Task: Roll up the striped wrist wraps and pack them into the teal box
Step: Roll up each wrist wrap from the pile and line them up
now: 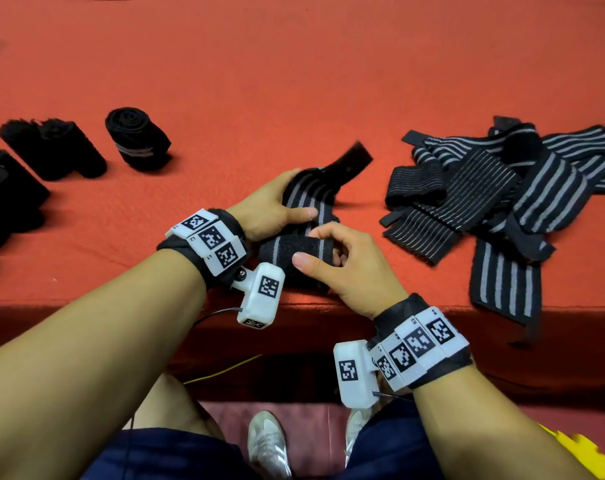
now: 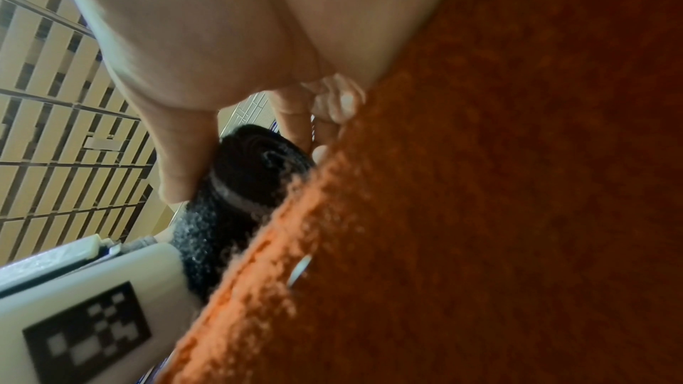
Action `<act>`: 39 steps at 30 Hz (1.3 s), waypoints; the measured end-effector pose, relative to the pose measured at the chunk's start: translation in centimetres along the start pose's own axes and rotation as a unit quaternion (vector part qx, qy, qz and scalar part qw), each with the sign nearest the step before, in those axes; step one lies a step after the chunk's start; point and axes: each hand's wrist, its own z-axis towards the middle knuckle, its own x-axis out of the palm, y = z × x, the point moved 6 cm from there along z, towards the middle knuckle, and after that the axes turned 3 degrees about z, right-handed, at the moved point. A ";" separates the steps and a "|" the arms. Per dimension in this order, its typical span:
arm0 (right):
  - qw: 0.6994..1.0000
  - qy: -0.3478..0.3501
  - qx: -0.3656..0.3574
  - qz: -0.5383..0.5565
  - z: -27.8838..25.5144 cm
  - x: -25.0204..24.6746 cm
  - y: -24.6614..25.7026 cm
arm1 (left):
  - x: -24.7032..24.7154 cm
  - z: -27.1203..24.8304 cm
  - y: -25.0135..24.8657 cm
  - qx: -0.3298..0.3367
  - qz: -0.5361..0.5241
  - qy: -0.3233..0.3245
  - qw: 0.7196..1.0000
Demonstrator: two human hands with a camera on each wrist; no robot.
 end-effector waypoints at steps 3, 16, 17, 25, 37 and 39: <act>1.000 0.001 0.000 -0.001 -0.1 -0.1 0.2 | -0.3 0.3 0.5 -0.023 0.010 -0.031 0.999; 0.999 -0.028 0.016 0.036 0.2 -0.2 0.0 | -1.9 -4.0 0.7 -0.007 -0.061 -0.168 0.984; 0.999 -0.035 0.018 0.038 0.2 -0.1 -0.1 | -1.6 -4.9 0.6 0.005 -0.073 -0.152 0.986; 0.998 -0.053 0.014 -0.021 0.5 -0.3 -0.3 | -0.2 -8.6 0.9 0.060 -0.036 -0.062 0.996; 0.999 0.005 0.022 0.037 0.4 0.2 -0.8 | -0.4 -7.4 2.1 0.019 0.051 -0.138 0.989; 0.999 -0.001 0.035 0.037 0.7 0.1 -1.1 | -0.3 -7.6 2.3 0.025 0.062 -0.135 0.989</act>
